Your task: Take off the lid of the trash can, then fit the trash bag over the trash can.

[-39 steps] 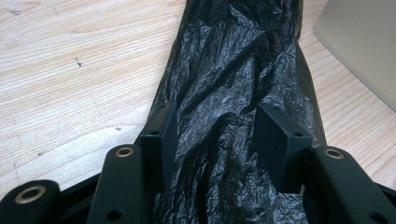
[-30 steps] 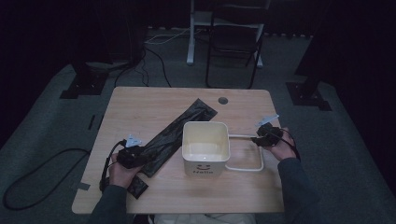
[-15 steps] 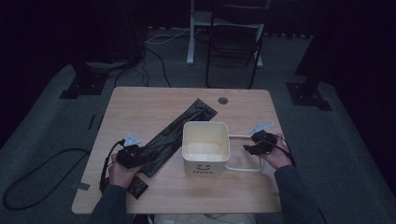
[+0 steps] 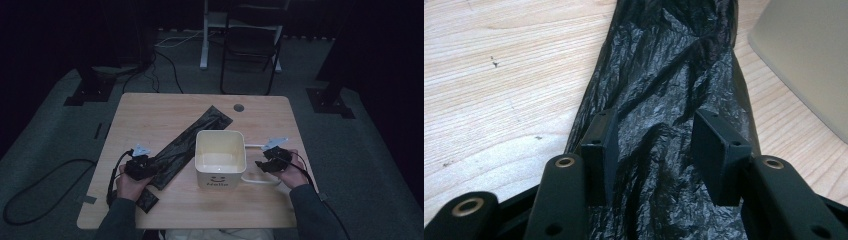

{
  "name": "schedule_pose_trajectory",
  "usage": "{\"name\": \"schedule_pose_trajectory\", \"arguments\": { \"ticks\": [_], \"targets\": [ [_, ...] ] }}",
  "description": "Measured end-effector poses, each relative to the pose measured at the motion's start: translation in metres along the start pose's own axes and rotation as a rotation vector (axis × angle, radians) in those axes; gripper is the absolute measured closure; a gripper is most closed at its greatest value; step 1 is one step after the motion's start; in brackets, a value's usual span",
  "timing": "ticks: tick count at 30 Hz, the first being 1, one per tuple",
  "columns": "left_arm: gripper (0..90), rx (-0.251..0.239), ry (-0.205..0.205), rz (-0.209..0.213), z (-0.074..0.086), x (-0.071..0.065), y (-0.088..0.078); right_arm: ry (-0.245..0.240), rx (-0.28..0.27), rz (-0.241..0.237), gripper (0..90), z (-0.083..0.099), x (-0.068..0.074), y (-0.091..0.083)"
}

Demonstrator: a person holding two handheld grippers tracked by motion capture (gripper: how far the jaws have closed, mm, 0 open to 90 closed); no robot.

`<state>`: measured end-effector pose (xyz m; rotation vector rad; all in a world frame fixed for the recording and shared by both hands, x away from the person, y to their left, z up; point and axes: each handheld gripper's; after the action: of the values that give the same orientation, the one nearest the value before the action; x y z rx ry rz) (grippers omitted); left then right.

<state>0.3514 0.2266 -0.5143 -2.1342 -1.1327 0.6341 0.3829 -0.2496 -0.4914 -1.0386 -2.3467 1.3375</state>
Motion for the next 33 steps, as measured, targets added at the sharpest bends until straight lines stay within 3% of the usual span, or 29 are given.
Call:
{"name": "schedule_pose_trajectory", "arguments": {
  "ticks": [4, 9, 19, 33],
  "targets": [
    [54.3, -0.005, -0.004, -0.001, 0.0, 0.0, 0.0, 0.001, -0.004, 0.002, 48.8, 0.001, 0.005, 0.0],
    [54.3, -0.004, 0.001, 0.012, 0.0, 0.0, 0.0, 0.037, -0.03, -0.012, 48.2, 0.005, 0.009, -0.001],
    [48.4, -0.01, 0.001, -0.013, -0.002, -0.003, -0.001, 0.092, -0.077, -0.023, 44.7, 0.019, 0.015, -0.001],
    [38.5, -0.027, 0.042, -0.029, -0.016, -0.016, 0.005, 0.096, -0.078, -0.027, 41.4, 0.025, 0.017, 0.001]
  ]
}}
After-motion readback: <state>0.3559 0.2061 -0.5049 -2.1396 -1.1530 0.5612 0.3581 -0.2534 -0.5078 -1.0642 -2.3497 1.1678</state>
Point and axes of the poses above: each handheld gripper's, and its own axes: y roughly forward along the jaws, z roughly out of its underside, x roughly to its left, and after that the axes turned 2 degrees about x, right-handed
